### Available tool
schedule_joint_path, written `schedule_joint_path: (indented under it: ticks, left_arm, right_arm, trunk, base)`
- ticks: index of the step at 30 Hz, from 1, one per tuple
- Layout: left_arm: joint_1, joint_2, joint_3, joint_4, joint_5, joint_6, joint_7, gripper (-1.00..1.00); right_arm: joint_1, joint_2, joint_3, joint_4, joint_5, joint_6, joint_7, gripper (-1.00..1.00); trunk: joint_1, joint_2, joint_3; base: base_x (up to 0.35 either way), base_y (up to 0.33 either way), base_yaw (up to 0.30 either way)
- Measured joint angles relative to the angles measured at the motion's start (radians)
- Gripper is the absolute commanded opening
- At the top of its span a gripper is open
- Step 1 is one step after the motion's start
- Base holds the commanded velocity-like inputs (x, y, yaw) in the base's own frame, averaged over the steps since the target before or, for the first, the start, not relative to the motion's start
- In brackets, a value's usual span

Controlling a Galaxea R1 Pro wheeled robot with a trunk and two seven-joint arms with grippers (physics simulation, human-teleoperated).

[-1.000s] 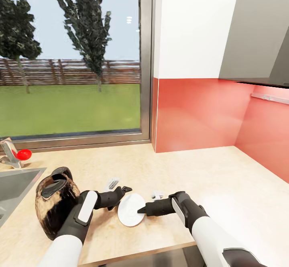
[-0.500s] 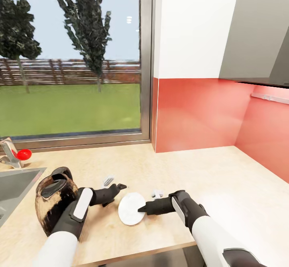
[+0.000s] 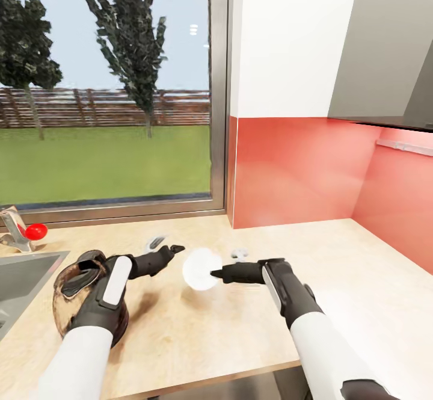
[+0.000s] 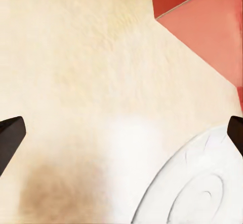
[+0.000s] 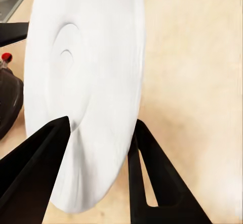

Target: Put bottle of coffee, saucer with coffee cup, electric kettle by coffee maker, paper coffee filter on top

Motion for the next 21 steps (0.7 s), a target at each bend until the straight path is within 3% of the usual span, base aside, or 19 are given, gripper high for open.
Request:
schedule_joint_path:
  ticks: [5, 9, 16, 21]
  left_arm:
    - [-0.001, -0.001, -0.063, -0.042, 0.000, -0.001, 0.000, 1.00]
    - [-0.001, 0.001, -0.070, -0.094, -0.001, -0.001, 0.001, 1.00]
    - [0.001, 0.003, -0.071, -0.098, -0.002, -0.001, 0.001, 1.00]
    - [0.006, 0.002, -0.071, -0.098, -0.002, -0.001, 0.001, 1.00]
  right_arm:
    - [0.000, 0.000, 0.001, -0.019, 0.003, 0.000, -0.002, -1.00]
    - [0.000, 0.000, -0.001, -0.024, 0.005, -0.001, -0.004, -1.00]
    - [0.000, 0.000, -0.006, -0.025, 0.005, -0.003, -0.004, -1.00]
    - [0.000, 0.000, -0.006, -0.025, 0.007, -0.003, -0.005, -1.00]
  trunk:
    - [0.000, 0.000, 0.000]
    - [0.000, 0.000, 0.000]
    - [0.000, 0.000, 0.000]
    - [0.001, 0.000, 0.000]
  base:
    - [0.000, 0.000, 0.000]
    - [0.000, 0.000, 0.000]
    - [-0.007, 0.000, 0.000]
    - [-0.246, 0.000, 0.000]
